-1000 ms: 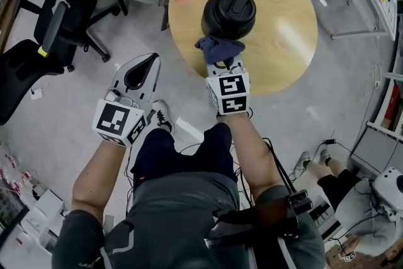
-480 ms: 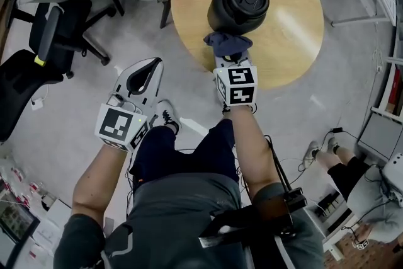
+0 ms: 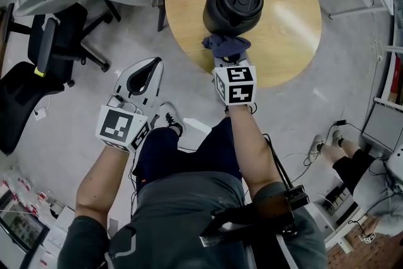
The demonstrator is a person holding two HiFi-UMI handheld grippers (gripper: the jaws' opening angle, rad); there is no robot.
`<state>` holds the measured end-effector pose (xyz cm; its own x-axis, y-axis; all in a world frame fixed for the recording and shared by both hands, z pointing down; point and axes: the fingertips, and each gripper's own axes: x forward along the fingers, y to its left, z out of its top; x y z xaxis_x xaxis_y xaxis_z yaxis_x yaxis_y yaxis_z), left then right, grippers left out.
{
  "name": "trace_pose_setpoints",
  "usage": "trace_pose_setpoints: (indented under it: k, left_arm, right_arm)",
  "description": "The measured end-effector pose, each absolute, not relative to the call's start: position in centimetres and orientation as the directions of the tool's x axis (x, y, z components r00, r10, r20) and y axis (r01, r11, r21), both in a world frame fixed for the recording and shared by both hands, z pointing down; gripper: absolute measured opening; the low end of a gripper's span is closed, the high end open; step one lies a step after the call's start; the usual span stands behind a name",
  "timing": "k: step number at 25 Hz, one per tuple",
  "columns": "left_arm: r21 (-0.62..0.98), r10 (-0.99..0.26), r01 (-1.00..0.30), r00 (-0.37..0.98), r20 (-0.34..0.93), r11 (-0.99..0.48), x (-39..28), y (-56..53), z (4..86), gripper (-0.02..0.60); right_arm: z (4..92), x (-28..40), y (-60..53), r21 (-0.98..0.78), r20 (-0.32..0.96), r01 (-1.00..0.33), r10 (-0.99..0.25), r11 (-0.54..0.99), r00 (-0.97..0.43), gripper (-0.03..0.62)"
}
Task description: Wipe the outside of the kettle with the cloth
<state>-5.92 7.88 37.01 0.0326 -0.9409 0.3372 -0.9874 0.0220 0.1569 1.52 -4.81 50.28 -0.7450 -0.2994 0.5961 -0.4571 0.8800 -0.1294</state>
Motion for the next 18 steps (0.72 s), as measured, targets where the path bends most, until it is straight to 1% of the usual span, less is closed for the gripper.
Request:
trace_pose_setpoints:
  k: [13, 18]
  left_arm:
    - [0.157, -0.937, -0.988, 0.042, 0.348, 0.014, -6.4, 7.3, 37.4, 0.008]
    - [0.167, -0.941, -0.986, 0.056, 0.334, 0.000, -6.6, 7.3, 36.8, 0.008]
  right_arm:
    - [51.5, 1.9, -5.5, -0.161, 0.625, -0.509, -0.312, 0.846, -0.715, 0.072]
    - [51.1, 2.0, -5.0, -0.142, 0.628, -0.532, -0.340, 0.835, -0.700, 0.073]
